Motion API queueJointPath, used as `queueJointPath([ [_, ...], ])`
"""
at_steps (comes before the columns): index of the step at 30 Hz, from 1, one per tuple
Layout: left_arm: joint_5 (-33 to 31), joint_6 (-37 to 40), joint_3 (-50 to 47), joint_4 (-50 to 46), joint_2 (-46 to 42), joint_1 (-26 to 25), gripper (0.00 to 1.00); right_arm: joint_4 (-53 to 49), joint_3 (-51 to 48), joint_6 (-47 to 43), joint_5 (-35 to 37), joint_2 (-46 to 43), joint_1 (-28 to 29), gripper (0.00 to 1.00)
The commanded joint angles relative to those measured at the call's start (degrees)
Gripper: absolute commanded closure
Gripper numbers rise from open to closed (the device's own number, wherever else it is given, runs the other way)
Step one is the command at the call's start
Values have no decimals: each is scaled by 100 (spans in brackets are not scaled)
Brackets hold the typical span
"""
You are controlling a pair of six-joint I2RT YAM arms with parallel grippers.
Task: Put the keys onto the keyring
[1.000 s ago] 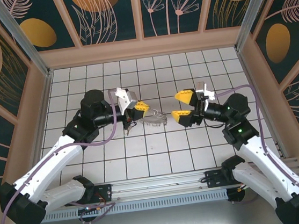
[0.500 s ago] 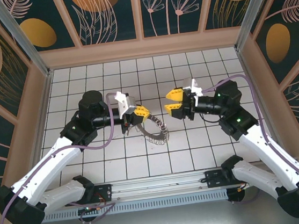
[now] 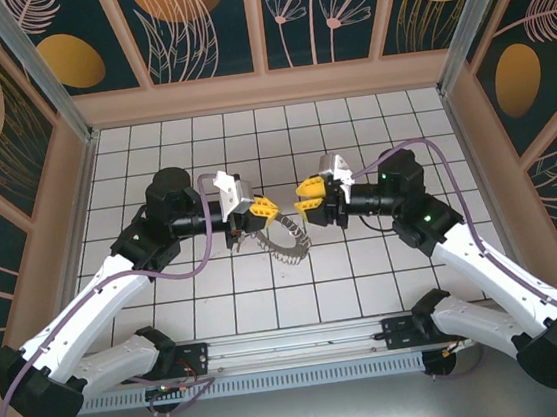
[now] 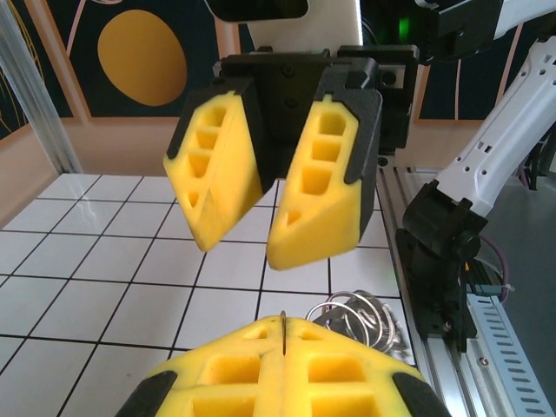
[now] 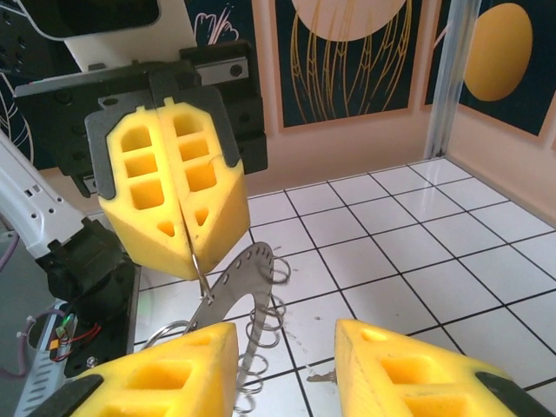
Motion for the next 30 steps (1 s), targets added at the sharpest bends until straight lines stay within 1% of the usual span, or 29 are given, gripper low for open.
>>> queueJointPath([
  [1,161,105,203,145,7,-6,100,41,135,-182,106,29,150,66],
  [6,185,69,183,157,16,-14,100,42,142,-194,106,38,337,65],
  [14,218,15,147,191,16,-14,100,332,91,-106,118,192,637,65],
  [22,216,78,77,166,16,-14,100,448,134,-67,211,293,762,66],
  [24,222,92,77,172,25,-14,100,424,168,-51,228,270,775,66],
  [27,224,106,70,191,50,-10,100,327,209,-23,304,220,782,62],
  [30,273,84,77,209,77,-14,100,222,239,-10,356,205,784,63],
])
